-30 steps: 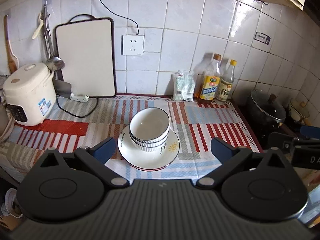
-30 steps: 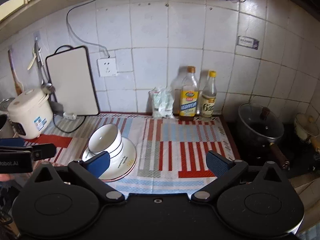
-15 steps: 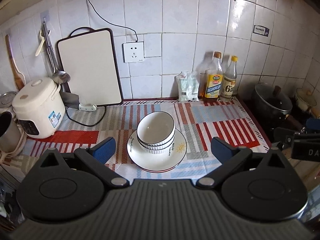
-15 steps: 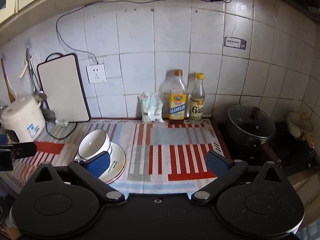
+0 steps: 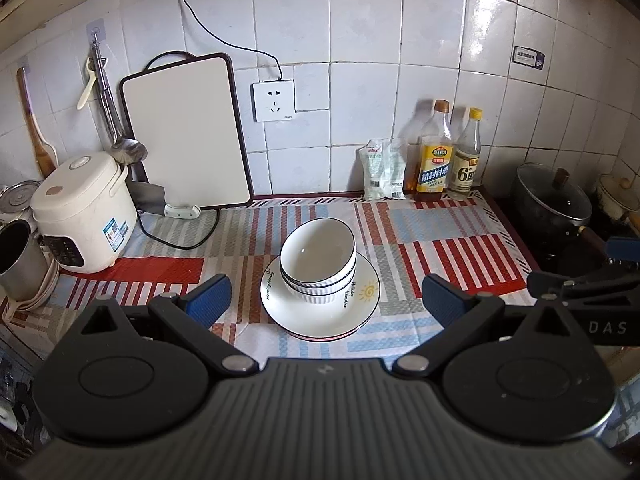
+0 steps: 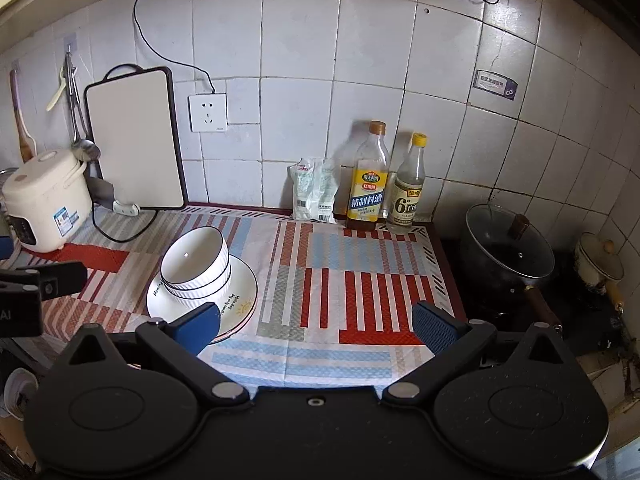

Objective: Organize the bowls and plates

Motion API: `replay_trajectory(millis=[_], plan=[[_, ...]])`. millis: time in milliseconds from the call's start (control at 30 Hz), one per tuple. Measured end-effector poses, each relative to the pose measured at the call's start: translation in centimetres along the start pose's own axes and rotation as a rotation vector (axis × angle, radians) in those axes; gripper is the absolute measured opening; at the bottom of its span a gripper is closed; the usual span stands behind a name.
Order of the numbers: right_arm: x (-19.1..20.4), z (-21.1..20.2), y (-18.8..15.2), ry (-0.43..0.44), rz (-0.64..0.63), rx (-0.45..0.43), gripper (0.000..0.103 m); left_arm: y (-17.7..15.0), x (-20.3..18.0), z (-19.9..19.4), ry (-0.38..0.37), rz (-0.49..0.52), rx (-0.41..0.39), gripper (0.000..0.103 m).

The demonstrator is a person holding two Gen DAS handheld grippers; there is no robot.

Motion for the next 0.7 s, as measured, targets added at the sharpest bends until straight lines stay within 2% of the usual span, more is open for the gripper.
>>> replay_trajectory(millis=[267, 567, 700], plan=[[-0.3, 0.38, -0.16, -0.016, 0.007, 0.029, 0.103, 0.06, 0.14, 0.44, 0.015, -0.016, 0.008, 0.103], [-0.42, 0.31, -0.44, -0.018, 0.023, 0.039, 0.103, -0.15, 0.43, 0.74, -0.012, -0.047, 0.015, 0.103], [-0.36, 0.27, -0.49, -0.016, 0.024, 0.038, 0.103, -0.11, 0.87, 0.82, 0.015, -0.052, 0.014, 0.103]])
Point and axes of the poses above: each gripper's, at about its wrist camera, not at the fingertips, and z roughly the way its jaws point, x to its left, y to its top, the point moved 10 cm from there along z, roughly the way its jaws point, and after that the axes turned 13 degrees about -z, right-handed, at the moved point
